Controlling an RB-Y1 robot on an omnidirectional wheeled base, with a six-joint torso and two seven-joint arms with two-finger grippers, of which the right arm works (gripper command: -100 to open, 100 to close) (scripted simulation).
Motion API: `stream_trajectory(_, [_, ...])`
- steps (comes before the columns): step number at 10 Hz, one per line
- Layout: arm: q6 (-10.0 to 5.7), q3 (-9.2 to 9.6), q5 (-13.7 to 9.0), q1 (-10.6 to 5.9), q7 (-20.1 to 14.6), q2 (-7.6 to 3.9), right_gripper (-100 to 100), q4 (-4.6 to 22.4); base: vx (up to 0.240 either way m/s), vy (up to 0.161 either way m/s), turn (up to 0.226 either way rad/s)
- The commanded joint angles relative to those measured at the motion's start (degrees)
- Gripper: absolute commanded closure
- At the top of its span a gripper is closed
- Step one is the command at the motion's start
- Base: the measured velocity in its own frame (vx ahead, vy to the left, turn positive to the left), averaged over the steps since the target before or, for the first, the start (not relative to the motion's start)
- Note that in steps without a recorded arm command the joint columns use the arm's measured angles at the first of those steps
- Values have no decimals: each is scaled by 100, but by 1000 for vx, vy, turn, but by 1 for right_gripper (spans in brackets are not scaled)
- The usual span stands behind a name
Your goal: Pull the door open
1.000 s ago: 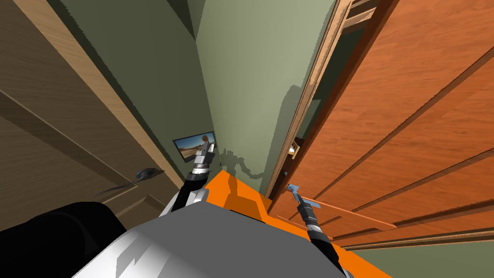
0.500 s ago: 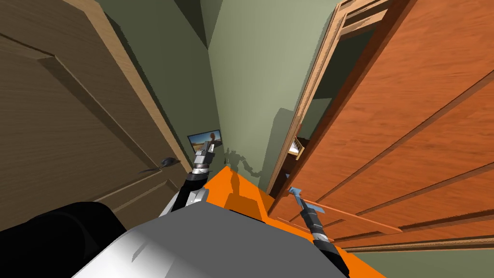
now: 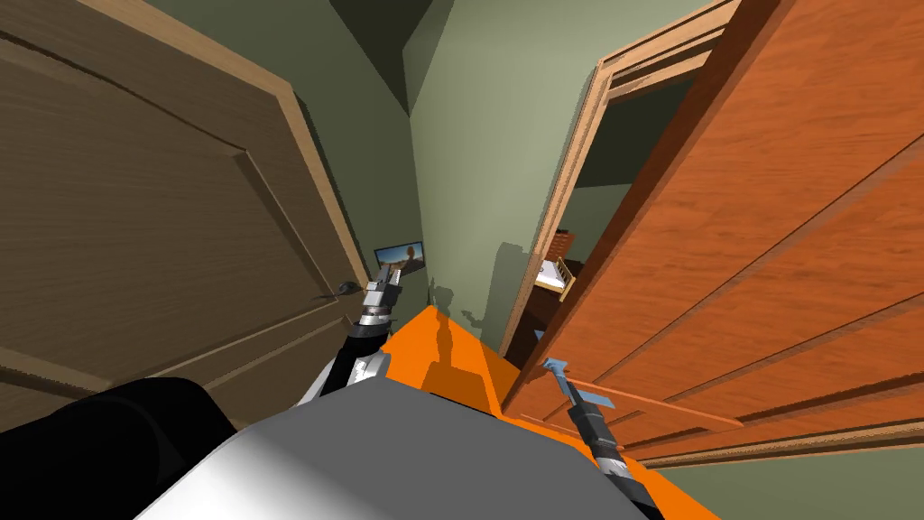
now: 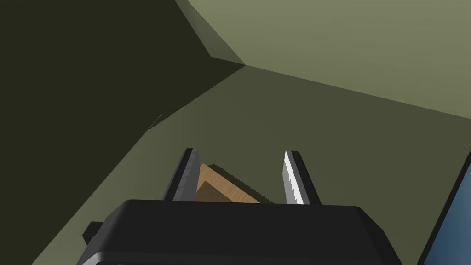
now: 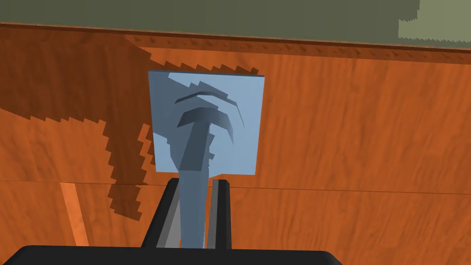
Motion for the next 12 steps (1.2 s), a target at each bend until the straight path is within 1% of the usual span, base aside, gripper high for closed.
stream_trajectory(1, [-144,26,-11,57,-32,-40,100,65,-162,-72,246])
stream_trajectory(2, [-177,32,-14,70,-39,-50,100,80,-207,-109,221])
stream_trajectory(3, [-250,45,-20,99,-56,-70,100,112,-203,-86,159])
stream_trajectory(4, [-368,66,-29,145,-82,-103,100,165,-233,-90,238])
stream_trajectory(9, [-736,132,-58,290,-164,-207,100,331,-237,-77,177])
stream_trajectory(10, [-686,159,-29,250,-144,-151,100,328,-102,-24,43])
stream_trajectory(11, [-598,103,39,140,-127,-86,100,377,-140,-39,124])
stream_trajectory(12, [-556,72,65,87,-117,-62,100,393,-206,-59,166])
